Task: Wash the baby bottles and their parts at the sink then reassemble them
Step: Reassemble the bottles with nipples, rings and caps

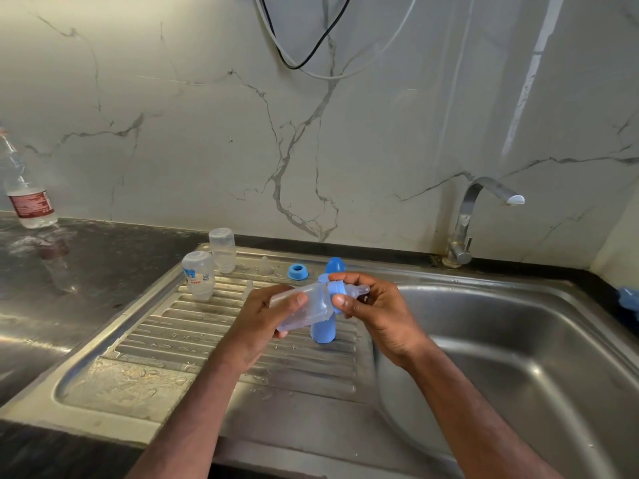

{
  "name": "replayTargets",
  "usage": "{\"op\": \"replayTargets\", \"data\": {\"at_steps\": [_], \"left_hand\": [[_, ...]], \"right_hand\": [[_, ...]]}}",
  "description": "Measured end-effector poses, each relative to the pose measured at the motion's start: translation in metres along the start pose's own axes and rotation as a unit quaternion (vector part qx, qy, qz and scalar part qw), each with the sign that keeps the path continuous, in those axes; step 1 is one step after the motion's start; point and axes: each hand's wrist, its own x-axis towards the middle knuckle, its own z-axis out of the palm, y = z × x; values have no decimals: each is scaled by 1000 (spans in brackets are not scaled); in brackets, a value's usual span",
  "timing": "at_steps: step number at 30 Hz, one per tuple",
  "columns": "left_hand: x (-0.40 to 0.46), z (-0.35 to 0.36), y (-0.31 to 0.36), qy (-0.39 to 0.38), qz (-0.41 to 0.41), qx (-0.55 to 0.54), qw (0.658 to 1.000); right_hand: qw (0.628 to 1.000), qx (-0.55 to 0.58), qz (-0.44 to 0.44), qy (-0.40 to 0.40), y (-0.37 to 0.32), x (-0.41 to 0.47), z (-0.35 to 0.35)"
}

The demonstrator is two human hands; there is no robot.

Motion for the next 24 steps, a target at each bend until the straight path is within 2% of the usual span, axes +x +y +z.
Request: {"op": "replayTargets", "data": {"at_steps": [7, 12, 15, 17, 21, 24], "left_hand": [[1, -2, -3, 40, 74, 51, 995], [1, -24, -10, 156, 22, 7, 988], [3, -37, -16, 182, 10, 2, 983], [4, -37, -18, 176, 4, 27, 984], [4, -32, -19, 146, 10, 72, 987], [2, -33, -17, 120, 26, 105, 987]], "right_hand": [[999, -21, 10, 43, 10, 2, 6], [995, 6, 17, 96, 15, -1, 6], [984, -121, 22, 131, 24, -4, -2], [969, -222, 35, 107, 31, -5, -1], [941, -331, 59, 47, 41, 4, 13], [933, -352, 48, 61, 46, 12, 14]]}}
